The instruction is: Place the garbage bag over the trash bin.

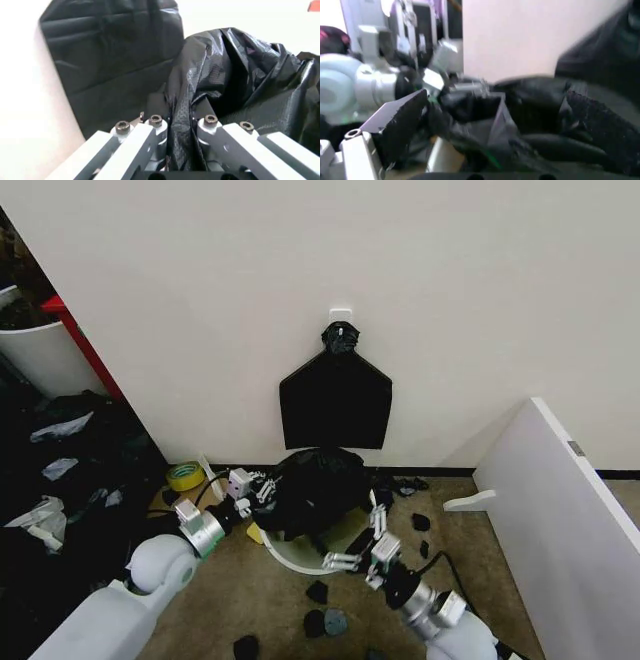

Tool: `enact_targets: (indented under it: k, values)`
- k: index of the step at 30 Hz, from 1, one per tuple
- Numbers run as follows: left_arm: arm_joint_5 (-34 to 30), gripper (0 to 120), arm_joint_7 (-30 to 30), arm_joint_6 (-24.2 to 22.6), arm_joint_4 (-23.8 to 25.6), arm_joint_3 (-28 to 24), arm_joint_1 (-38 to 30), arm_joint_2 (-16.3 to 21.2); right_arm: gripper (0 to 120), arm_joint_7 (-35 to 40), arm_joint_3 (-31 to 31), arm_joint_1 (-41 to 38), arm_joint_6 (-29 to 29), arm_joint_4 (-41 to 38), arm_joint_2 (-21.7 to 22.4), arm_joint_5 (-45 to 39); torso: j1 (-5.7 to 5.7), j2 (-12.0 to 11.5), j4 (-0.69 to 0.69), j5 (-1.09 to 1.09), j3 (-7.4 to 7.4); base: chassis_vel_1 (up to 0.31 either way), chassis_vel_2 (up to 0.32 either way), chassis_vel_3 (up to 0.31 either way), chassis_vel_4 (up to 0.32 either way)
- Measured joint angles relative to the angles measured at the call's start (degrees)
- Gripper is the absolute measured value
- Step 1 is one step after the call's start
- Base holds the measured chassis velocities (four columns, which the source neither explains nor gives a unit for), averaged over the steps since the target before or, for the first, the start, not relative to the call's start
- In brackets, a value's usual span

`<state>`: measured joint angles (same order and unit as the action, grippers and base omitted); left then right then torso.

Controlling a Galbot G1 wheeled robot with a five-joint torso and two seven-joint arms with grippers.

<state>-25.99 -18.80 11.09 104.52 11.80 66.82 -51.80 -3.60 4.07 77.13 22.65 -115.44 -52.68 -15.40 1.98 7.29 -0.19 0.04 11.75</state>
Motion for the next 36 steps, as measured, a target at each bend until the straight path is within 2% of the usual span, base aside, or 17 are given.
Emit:
enact_targets:
  k: [2, 8, 12, 21, 26, 28, 32, 33, 36]
  values:
    - [1.12, 5, -0.08, 0.51, 0.15, -0.18, 0.32, -0.04, 100, 1.73, 0.77, -0.11, -2.16, -0.75, 0.3, -0.85, 0.0, 0.0, 0.0, -0.01, 0.0, 0.0, 0.0, 0.0, 0.0]
    - [3.15, 5, -0.61, 1.5, 0.64, -0.43, 1.3, -0.02, 100, 14.21, 5.46, -1.42, -15.23, -7.48, 1.17, -11.51, 0.0, 0.0, 0.0, 0.0, 0.0, 0.0, 0.0, 0.0, 0.0]
    - [3.89, 5, -0.82, 1.9, 0.64, -0.3, 1.39, 0.19, 98, 16.5, 5.97, -2.11, -19.8, -9.96, 2.37, -15.01, 0.0, 0.0, 0.0, 0.0, 0.0, 0.0, 0.0, 0.0, 0.0]
    - [3.06, 5, -0.83, 1.5, 2.33, -0.21, 2.08, 0.35, 69, 19.65, 6.52, -2.58, -29.65, -11.36, 4.08, -14.93, 0.01, 0.0, 0.0, 0.0, 0.0, 0.0, 0.0, 0.0, 0.0]
    - [2.91, 5, -0.66, 1.45, 2.58, 0.34, 2.56, 0.62, 57, 19.56, 6.47, -2.36, -29.89, -11.2, 3.98, -13.97, 0.01, -0.01, 0.0, 0.0, 0.0, 0.0, 0.0, 0.0, 0.0]
    - [2.55, 5, -0.37, 1.41, 2.58, 0.69, 2.65, 0.64, 47, 18.42, 6.31, -2.01, -28.71, -10.66, 4.19, -12.54, 0.01, -0.02, 0.0, -0.01, 0.0, 0.0, 0.0, 0.0, 0.0]
    - [0.37, 5, 0.44, 0.63, 2.9, 1.22, 2.6, 0.62, 31, 13.86, 5.91, -1.4, -23.69, -8.34, 4.54, -8.57, 0.01, -0.01, 0.0, -0.01, 0.0, 0.0, 0.0, 0.0, 0.0]
    - [0.37, 5, 0.44, 0.63, 2.9, 1.22, 2.6, 0.62, 31, 13.86, 5.91, -1.4, -23.69, -8.34, 4.54, -8.57, 0.01, -0.01, 0.0, -0.01, 0.0, 0.0, 0.0, 0.0, 0.0]
    - [-1.42, 5, 0.97, -0.17, 3.33, 1.67, 2.49, 0.71, 18, 9.11, 5.4, -1.07, -18.12, -5.48, 4.47, -4.45, 0.01, -0.01, 0.0, -0.01, 0.0, 0.0, 0.0, 0.0, 0.0]
